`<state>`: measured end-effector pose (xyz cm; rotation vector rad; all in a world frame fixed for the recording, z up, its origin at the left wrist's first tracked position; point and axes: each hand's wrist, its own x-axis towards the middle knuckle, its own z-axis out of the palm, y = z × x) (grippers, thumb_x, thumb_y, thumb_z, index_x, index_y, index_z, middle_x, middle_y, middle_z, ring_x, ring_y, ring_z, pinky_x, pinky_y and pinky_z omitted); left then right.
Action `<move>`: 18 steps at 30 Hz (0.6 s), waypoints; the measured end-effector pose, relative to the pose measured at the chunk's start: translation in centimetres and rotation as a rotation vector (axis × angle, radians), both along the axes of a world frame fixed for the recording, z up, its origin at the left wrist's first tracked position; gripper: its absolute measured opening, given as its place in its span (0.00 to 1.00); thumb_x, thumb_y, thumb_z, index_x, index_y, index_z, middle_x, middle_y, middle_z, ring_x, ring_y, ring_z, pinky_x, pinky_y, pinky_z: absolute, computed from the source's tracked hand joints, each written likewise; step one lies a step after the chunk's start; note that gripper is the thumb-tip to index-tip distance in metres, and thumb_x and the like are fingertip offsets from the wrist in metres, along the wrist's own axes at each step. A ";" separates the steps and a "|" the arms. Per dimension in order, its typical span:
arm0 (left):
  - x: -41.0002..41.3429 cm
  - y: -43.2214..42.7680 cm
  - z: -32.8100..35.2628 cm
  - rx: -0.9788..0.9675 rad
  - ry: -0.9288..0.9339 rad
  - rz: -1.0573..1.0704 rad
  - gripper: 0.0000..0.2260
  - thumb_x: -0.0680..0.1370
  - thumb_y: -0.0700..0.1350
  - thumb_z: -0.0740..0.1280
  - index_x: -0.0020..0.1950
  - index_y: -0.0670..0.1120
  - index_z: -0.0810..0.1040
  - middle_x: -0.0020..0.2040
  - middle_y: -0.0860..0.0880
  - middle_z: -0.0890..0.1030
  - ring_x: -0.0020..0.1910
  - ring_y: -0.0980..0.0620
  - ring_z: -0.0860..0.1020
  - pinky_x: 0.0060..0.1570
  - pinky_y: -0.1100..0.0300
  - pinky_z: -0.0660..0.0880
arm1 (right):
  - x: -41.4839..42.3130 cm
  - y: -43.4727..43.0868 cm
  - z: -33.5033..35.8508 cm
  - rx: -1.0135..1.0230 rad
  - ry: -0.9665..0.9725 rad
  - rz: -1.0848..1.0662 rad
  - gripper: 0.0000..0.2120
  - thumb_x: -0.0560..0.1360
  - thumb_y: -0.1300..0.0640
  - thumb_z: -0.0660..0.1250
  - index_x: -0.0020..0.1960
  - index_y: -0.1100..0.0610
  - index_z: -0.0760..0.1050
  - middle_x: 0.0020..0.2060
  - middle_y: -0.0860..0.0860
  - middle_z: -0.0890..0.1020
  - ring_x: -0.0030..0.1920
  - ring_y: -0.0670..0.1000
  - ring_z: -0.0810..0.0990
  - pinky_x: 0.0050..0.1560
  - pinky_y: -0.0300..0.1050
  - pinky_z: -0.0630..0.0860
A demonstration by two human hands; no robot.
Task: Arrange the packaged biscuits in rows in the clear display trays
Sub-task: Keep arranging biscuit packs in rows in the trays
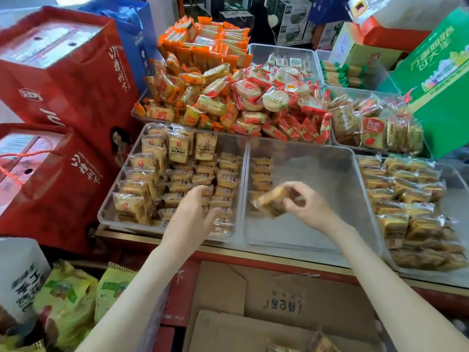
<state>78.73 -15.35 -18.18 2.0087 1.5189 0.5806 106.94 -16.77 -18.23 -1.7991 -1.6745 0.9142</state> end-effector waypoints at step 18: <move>-10.7 7.4 -5.2 0.220 0.494 -0.005 0.31 0.79 0.62 0.52 0.72 0.41 0.71 0.74 0.38 0.68 0.74 0.40 0.66 0.72 0.40 0.60 | -11.4 12.7 -0.2 0.051 -0.862 0.381 0.37 0.73 0.72 0.61 0.78 0.57 0.54 0.76 0.56 0.53 0.75 0.58 0.52 0.74 0.52 0.55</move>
